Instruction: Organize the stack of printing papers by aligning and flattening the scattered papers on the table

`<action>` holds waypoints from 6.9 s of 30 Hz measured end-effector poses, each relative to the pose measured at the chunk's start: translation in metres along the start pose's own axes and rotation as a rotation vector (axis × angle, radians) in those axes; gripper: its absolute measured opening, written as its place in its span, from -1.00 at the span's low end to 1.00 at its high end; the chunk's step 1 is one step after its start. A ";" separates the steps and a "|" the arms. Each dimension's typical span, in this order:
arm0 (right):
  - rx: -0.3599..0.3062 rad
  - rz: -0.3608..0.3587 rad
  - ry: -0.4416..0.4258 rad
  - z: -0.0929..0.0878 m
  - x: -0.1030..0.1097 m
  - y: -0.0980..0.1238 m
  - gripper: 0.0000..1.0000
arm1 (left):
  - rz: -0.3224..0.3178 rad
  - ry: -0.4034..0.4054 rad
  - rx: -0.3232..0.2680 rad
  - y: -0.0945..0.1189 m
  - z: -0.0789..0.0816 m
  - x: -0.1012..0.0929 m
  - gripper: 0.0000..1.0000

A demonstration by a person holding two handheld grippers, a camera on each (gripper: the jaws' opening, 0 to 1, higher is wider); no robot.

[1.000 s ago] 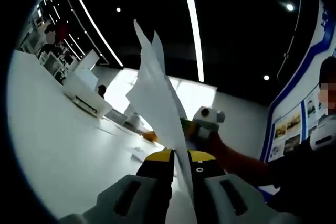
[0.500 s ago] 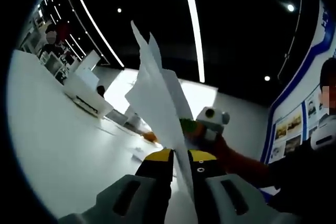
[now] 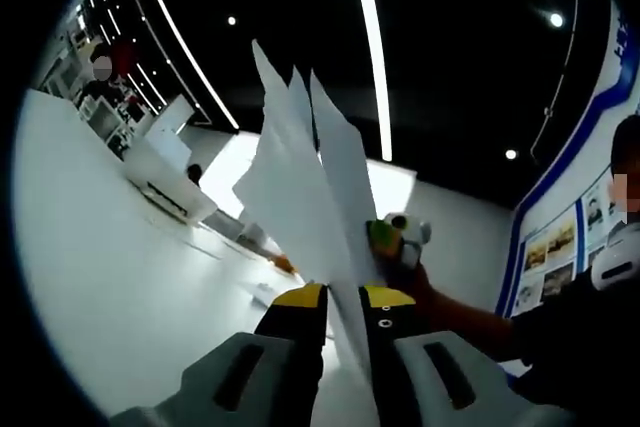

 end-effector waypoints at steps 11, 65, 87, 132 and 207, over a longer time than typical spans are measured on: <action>0.059 0.028 0.086 -0.007 0.004 -0.007 -0.72 | 0.000 0.000 0.002 -0.001 0.000 0.000 -0.73; 0.010 -0.421 0.231 -0.063 0.043 0.077 -0.03 | 0.072 -0.143 0.063 0.003 -0.003 0.004 -0.88; -0.006 -0.466 0.166 -0.078 0.040 0.111 -0.10 | 0.086 -0.158 0.091 0.001 -0.007 0.003 -0.88; 0.163 -0.614 0.100 -0.099 0.025 0.206 -0.21 | 0.093 -0.180 0.142 0.000 -0.012 0.006 -0.87; 0.352 -1.140 -0.006 -0.117 -0.115 0.388 -0.08 | 0.103 -0.211 0.173 -0.001 -0.014 0.007 -0.86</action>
Point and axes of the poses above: the point that each gripper's makers call its tool centre point, and the gripper's own axes: y roughly backward along the fingers, x roughly to its left, z roughly out of its top, the point moved 5 cm from there along y, roughly backward along the fingers, and after that the axes turned 10 degrees about -z, right-handed, at the moved point
